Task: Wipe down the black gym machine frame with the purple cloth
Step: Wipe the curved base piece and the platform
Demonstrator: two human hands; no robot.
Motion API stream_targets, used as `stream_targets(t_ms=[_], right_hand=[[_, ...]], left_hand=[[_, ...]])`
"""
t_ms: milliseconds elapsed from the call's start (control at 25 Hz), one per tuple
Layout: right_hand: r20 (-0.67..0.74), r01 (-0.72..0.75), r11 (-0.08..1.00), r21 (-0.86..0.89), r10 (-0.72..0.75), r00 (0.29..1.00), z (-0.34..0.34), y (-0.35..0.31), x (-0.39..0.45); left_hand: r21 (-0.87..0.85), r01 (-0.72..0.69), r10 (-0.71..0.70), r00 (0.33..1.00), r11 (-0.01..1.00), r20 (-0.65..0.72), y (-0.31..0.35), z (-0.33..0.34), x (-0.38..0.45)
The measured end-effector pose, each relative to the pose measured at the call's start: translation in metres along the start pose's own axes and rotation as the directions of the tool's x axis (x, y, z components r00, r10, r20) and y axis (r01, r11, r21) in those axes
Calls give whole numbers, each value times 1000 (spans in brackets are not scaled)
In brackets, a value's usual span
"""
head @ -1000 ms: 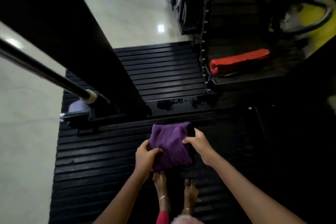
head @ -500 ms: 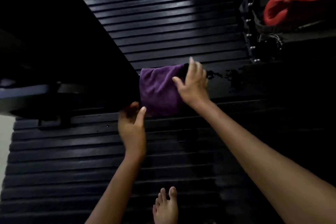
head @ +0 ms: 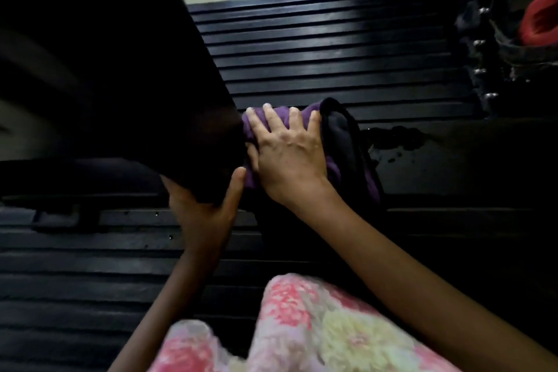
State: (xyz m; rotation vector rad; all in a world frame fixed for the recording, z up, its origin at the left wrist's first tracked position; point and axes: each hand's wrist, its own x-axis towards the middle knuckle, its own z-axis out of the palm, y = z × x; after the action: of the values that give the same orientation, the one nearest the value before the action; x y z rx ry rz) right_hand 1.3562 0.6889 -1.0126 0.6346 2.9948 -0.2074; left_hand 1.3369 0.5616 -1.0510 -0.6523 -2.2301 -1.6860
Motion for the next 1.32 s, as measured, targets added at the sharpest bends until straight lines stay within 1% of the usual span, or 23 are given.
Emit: stream_targets(t_ms=[40, 80, 160, 200, 280, 320, 400, 480, 520, 560, 600, 640, 720, 800, 880, 920, 960, 1040, 1080, 1120, 1160, 1240, 1320], right_hand=[[-36, 26, 1000, 7, -26, 999, 1, 0, -1], [-121, 79, 997, 9, -77, 990, 5, 1, -7], [-291, 220, 975, 14, -206, 934, 13, 10, -32], [-339, 294, 956, 9, -273, 900, 18, 15, -48], [-356, 407, 913, -23, -388, 850, 25, 23, -72], [-355, 416, 909, -27, -398, 846, 25, 23, -76], [-330, 333, 941, -61, -334, 883, 24, 15, -62], [-307, 212, 976, -52, -218, 926, 19, 5, -34], [-255, 174, 985, -21, -174, 951, 13, 3, -21], [-158, 133, 991, -1, -132, 979, 4, 0, -11], [-98, 109, 994, 0, -108, 989, 1, 1, -6], [-76, 105, 994, 11, -104, 992, 1, 4, -6], [-113, 162, 987, 7, -160, 981, 6, 9, -24], [-251, 255, 967, -3, -248, 936, 13, 17, -46], [-319, 302, 952, -43, -300, 899, 20, 32, -58], [-334, 293, 955, -53, -293, 896, 22, 37, -59], [-338, 253, 966, -52, -255, 906, 20, 40, -60], [-291, 157, 982, -104, -181, 940, 19, 38, -59], [-265, 153, 977, -146, -188, 946, 20, 36, -59], [-254, 191, 965, -177, -233, 939, 20, 36, -59], [-267, 260, 948, -187, -303, 915, 21, 38, -60], [-340, 402, 903, -151, -430, 836, 22, 47, -66], [-458, 507, 861, -39, -466, 757, 26, 55, -76]], left_hand=[[1, -28, 28, 999, 1000, 18, -3, 0, 2], [2, -52, 52, 998, 999, 34, -3, 0, 2], [20, -50, 48, 996, 999, 79, 1, -1, 3], [22, -37, 34, 994, 999, 101, 1, -1, 3], [-27, 40, -36, 994, 999, 105, 4, -6, 4], [-38, 60, -56, 994, 998, 92, 1, -7, 4], [-33, 60, -59, 997, 998, 54, -4, -7, 2], [-29, 31, -30, 998, 999, 53, -11, -4, 2], [-15, 36, -35, 998, 999, 52, -12, -4, 3], [-6, 49, -48, 998, 999, 50, -11, -4, 2], [1, 64, -64, 997, 998, 50, -10, -4, 2], [0, 76, -75, 996, 997, 53, -8, -5, 1], [-11, 90, -89, 994, 996, 65, -3, -7, -1], [-27, 83, -80, 993, 996, 92, 2, -8, -4], [-17, 104, -101, 987, 994, 128, 5, -7, -8], [8, 121, -121, 983, 993, 139, 7, -7, -9], [40, 128, -133, 978, 991, 160, 8, -7, -10], [91, 119, -136, 967, 989, 217, 7, -9, -12], [106, 116, -138, 962, 988, 235, 5, -11, -11], [117, 115, -141, 958, 986, 249, 4, -12, -10], [129, 118, -149, 953, 985, 265, 4, -13, -8], [147, 105, -147, 940, 983, 307, 3, -17, -7], [142, 77, -125, 922, 987, 367, 5, -27, -7]])
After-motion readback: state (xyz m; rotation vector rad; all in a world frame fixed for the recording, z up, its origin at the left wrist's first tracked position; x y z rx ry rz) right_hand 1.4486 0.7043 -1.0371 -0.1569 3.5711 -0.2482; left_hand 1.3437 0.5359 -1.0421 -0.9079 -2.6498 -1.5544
